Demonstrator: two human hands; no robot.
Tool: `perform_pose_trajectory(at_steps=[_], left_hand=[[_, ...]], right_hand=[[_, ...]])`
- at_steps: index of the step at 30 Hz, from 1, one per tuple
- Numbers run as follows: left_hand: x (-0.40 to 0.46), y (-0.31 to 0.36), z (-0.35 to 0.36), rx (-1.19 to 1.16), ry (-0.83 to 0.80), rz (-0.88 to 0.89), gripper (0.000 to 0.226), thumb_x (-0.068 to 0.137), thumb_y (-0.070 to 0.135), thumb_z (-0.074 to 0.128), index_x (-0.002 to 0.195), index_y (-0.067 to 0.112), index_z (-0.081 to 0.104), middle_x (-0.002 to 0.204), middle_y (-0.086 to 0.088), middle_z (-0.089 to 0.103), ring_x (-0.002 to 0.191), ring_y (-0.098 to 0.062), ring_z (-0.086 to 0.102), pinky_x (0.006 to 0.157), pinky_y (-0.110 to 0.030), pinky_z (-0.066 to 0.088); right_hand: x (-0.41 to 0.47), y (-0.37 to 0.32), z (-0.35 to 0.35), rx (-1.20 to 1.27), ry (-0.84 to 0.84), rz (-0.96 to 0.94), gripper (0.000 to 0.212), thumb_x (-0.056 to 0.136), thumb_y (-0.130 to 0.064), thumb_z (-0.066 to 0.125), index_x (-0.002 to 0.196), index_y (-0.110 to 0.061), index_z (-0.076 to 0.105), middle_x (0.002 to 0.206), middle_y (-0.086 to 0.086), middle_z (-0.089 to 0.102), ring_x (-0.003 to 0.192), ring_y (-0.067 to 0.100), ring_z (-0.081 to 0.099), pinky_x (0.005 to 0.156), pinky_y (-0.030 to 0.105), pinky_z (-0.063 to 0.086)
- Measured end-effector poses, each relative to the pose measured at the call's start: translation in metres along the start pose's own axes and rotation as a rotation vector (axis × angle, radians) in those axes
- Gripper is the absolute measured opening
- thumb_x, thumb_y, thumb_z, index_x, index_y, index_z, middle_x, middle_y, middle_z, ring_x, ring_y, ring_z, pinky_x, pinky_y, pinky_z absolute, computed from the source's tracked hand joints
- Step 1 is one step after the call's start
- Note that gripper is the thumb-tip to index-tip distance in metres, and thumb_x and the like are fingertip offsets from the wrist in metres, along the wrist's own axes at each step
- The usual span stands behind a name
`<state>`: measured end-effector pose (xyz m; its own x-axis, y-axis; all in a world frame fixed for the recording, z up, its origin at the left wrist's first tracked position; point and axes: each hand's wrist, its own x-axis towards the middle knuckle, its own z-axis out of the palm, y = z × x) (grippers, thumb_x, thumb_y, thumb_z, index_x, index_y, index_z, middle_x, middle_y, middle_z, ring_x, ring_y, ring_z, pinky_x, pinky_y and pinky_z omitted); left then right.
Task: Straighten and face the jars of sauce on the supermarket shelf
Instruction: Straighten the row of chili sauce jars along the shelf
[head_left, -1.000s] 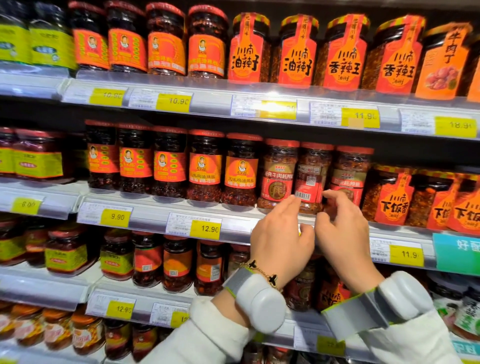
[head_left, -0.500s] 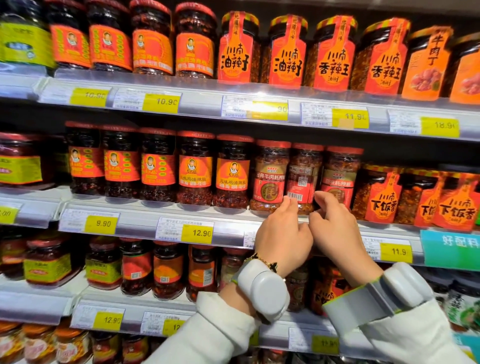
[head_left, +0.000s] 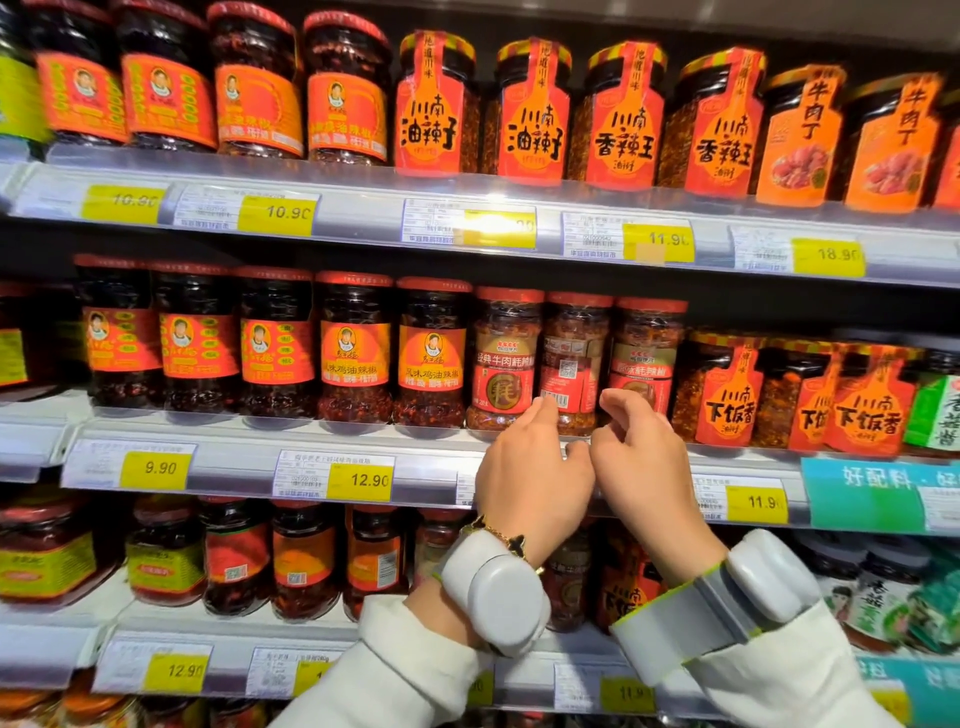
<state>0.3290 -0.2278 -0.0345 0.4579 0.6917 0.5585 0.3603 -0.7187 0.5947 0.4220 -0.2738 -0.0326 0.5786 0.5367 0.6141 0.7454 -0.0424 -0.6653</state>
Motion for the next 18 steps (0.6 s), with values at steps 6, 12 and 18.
perform_pose_trajectory(at_steps=[6, 12, 18], left_hand=[[0.0020, 0.0035, 0.0011, 0.065, -0.063, 0.003, 0.058, 0.091, 0.024, 0.041, 0.145, 0.014, 0.023, 0.153, -0.006, 0.024, 0.138, -0.021, 0.026, 0.106, -0.032, 0.028], [-0.0014, 0.0043, -0.0021, 0.000, -0.055, -0.022, 0.061, 0.088, 0.026, 0.045, 0.145, 0.018, 0.025, 0.152, -0.001, 0.026, 0.136, -0.020, 0.030, 0.106, -0.031, 0.028], [-0.0073, 0.0069, -0.0026, -0.041, -0.035, -0.035, 0.064, 0.085, 0.027, 0.047, 0.144, 0.021, 0.025, 0.152, 0.001, 0.026, 0.134, -0.019, 0.033, 0.106, -0.031, 0.032]], right_hand=[[0.0045, -0.0014, -0.0001, -0.051, -0.100, -0.012, 0.049, 0.082, -0.005, 0.042, 0.131, -0.012, 0.040, 0.126, 0.008, 0.053, 0.126, 0.024, 0.037, 0.107, 0.038, 0.029], [0.0015, -0.0017, -0.0014, 0.057, -0.060, 0.018, 0.044, 0.079, -0.004, 0.045, 0.120, -0.018, 0.052, 0.107, 0.001, 0.053, 0.116, 0.020, 0.046, 0.100, 0.035, 0.036], [-0.0013, 0.0010, -0.0017, 0.182, -0.023, 0.019, 0.040, 0.078, 0.000, 0.046, 0.111, -0.022, 0.055, 0.104, 0.001, 0.056, 0.107, 0.015, 0.051, 0.093, 0.027, 0.038]])
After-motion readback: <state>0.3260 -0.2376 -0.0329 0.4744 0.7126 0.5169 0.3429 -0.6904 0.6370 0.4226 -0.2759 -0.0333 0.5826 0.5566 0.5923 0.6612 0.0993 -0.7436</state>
